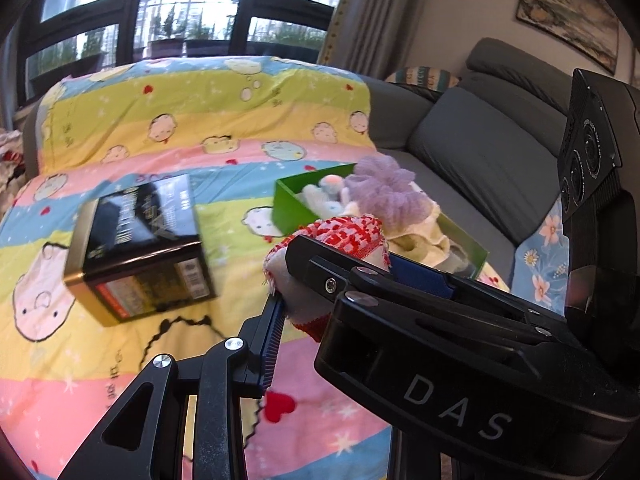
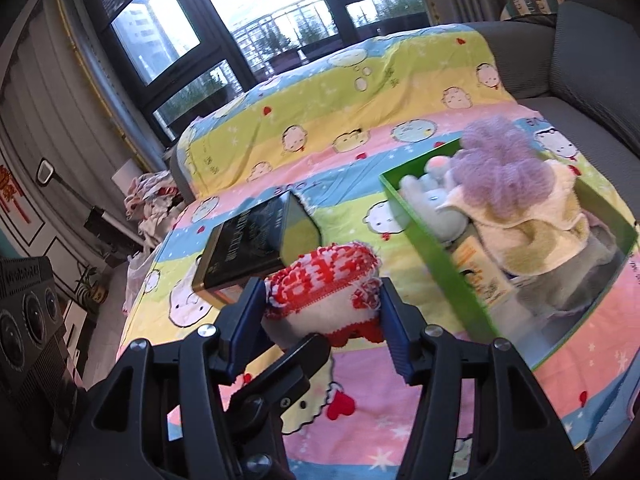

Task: Organize soft objects
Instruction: 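Lift the knitted plush and carry it over the green box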

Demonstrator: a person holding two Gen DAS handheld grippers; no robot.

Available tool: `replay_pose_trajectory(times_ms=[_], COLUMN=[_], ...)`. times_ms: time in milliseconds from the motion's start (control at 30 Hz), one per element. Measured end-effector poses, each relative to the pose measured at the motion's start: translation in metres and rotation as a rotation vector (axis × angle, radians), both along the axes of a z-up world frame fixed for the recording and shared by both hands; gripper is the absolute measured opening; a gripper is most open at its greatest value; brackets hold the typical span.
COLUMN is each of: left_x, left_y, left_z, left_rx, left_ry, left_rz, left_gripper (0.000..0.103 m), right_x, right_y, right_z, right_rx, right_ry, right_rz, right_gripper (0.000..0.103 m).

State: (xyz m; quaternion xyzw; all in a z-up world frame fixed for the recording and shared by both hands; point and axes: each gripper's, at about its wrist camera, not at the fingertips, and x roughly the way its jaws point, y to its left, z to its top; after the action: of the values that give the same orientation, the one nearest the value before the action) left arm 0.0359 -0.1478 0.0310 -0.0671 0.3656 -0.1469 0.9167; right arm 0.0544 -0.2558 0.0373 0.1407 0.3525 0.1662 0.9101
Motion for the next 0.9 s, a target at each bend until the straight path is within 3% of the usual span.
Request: replay_pose_trajectory(times_ms=[900], left_x=[0.032], left_y=[-0.07], left_z=[-0.001], left_rx=[0.01], left_ry=[-0.035], left_rz=[-0.162], left_gripper=[0.032], right_x=[0.013], right_y=[-0.07], right_z=[0.004], right_rx=[-0.015], right_ry=[-0.017], right_rz=[-0.17], right_gripper=[0.058])
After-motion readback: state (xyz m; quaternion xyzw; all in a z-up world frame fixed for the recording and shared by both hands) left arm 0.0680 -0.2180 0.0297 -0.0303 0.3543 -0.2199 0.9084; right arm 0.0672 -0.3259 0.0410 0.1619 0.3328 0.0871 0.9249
